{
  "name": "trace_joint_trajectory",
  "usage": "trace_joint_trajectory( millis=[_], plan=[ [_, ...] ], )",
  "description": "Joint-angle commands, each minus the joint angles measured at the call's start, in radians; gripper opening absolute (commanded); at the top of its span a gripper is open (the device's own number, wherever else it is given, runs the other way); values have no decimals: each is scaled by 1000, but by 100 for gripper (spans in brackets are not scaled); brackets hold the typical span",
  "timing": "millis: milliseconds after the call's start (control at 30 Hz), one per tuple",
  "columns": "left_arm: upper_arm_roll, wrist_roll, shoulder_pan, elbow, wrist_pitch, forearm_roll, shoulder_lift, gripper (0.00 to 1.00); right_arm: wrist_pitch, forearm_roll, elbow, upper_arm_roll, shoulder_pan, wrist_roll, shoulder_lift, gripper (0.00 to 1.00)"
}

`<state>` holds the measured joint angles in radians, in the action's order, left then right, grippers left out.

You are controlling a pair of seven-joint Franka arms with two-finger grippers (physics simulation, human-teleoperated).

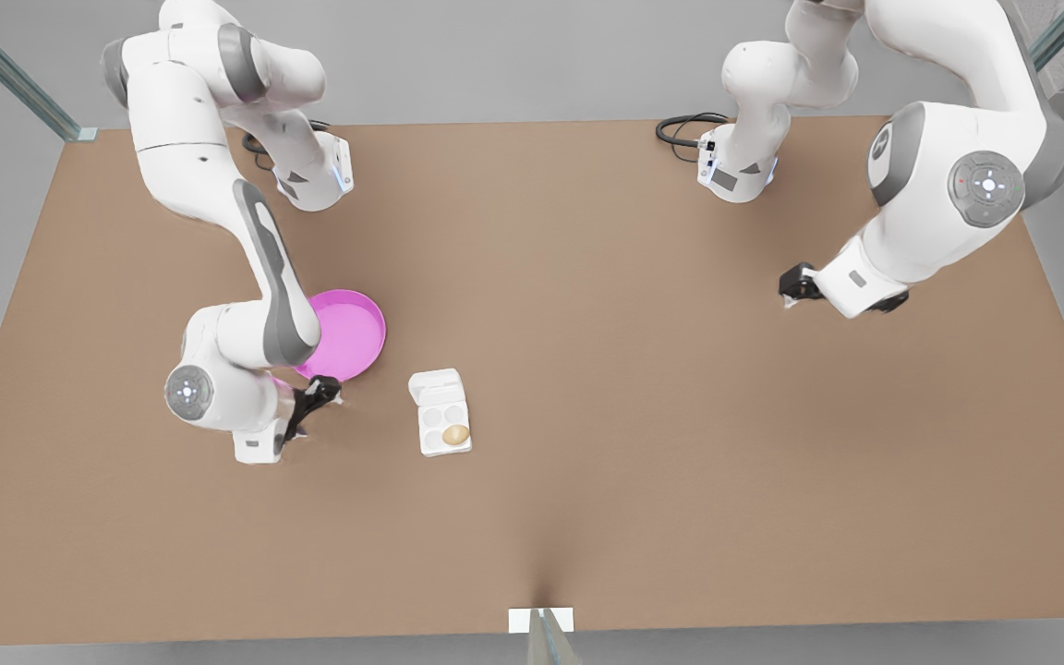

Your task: Pack egg into the box and close the box lid

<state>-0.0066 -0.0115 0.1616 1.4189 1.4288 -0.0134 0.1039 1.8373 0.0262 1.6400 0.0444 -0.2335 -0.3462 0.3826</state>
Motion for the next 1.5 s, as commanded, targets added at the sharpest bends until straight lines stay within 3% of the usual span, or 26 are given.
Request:
trace_joint_trajectory(
  millis=[0,33,67,133,333,567,767,833,867,900,1133,1200,1467],
  plan=[
    [-1,-1,13,-34,-30,9,0,100,-99,92,0,0,-39,492,-66,100],
    [-15,-2,13,-40,-33,12,0,100,-206,101,-31,0,-41,561,-140,100],
    [-33,-5,13,-126,-137,10,0,100,-383,100,-196,3,-32,642,-136,100],
    [-124,2,13,-163,-206,12,-1,100,-406,58,-230,6,-10,653,-134,100],
    [-714,162,18,-160,-163,10,53,100,-504,25,-230,3,85,632,-130,100],
    [-714,403,403,-146,21,7,206,100,-504,-6,-230,5,112,582,-126,100],
    [-714,387,569,-118,82,-5,419,100,-501,-8,-230,6,132,579,-120,100],
    [-713,395,573,-118,104,-5,451,49,-501,-9,-230,6,131,579,-120,100],
    [-711,398,592,-120,111,27,461,29,-501,-9,-230,6,132,579,-120,100],
    [-695,415,592,-120,163,32,462,21,-501,-9,-230,6,132,579,-120,100],
    [-676,354,589,-123,275,55,501,21,-501,-15,-229,6,132,579,-117,100],
    [-676,357,602,-202,366,177,591,21,-501,-17,-230,6,132,579,-114,100],
    [-610,372,619,-256,495,311,660,21,-500,-19,-230,6,134,579,-108,100]
  ],
)
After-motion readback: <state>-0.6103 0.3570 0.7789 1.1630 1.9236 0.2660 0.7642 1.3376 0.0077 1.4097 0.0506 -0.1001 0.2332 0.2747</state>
